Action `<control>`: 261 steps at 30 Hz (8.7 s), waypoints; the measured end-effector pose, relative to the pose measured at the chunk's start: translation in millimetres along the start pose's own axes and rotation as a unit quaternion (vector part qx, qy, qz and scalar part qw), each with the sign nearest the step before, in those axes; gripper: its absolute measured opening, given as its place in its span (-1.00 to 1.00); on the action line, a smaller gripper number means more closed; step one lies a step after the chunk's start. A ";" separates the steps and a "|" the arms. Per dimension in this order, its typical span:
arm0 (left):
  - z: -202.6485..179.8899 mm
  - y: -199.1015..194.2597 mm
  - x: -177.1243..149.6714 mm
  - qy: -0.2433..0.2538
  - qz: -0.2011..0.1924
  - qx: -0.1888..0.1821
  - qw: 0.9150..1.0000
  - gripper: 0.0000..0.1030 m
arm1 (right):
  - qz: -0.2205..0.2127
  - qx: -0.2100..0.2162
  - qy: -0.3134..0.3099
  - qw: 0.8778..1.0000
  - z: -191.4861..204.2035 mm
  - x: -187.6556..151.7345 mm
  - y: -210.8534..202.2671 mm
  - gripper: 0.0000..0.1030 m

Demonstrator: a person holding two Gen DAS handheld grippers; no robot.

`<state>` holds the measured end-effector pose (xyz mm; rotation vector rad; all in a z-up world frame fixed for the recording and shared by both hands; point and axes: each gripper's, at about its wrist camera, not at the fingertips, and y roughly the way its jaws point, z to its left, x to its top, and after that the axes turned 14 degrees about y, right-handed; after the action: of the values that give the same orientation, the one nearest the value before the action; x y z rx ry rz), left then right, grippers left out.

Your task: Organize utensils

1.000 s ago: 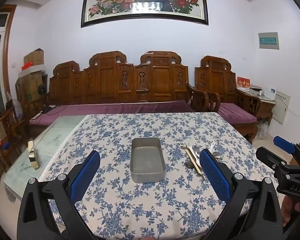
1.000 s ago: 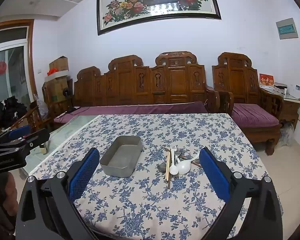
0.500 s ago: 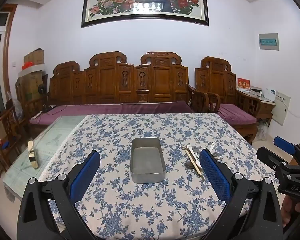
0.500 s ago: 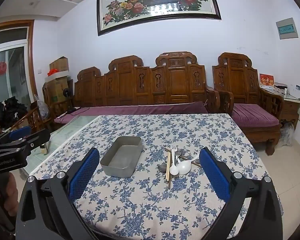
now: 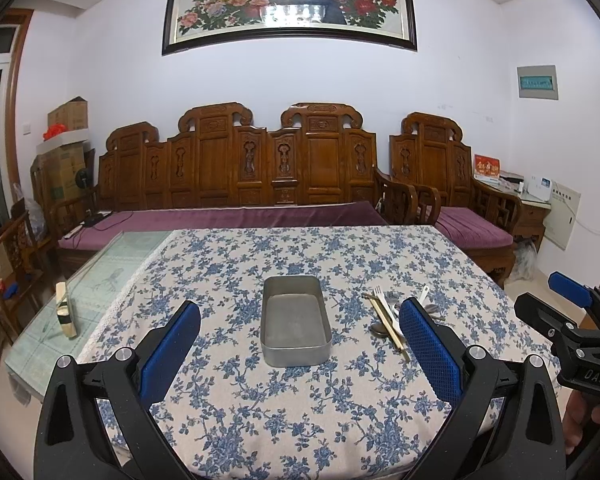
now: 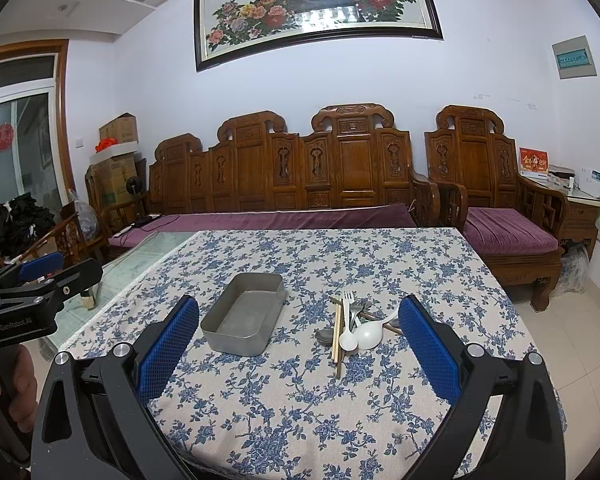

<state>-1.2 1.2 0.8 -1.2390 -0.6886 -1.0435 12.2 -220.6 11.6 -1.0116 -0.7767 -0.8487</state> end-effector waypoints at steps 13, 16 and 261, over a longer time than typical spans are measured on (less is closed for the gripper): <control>3.1 -1.8 6.2 -0.001 -0.003 -0.001 1.000 0.87 | -0.001 0.000 0.000 1.000 -2.1 -0.6 1.3 0.95; 2.7 -3.3 8.3 0.000 -0.005 -0.001 1.000 0.87 | -0.001 0.001 0.000 1.000 -2.6 -0.6 0.9 0.95; 27.6 301.2 -67.8 0.004 0.263 -0.087 0.961 -0.92 | 0.287 0.048 -0.026 0.956 3.3 -34.0 314.6 -0.85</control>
<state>248.7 43.3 -177.8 -1.4657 -0.2333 -0.6713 271.6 -119.7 -139.2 -1.0978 -0.5173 -0.2813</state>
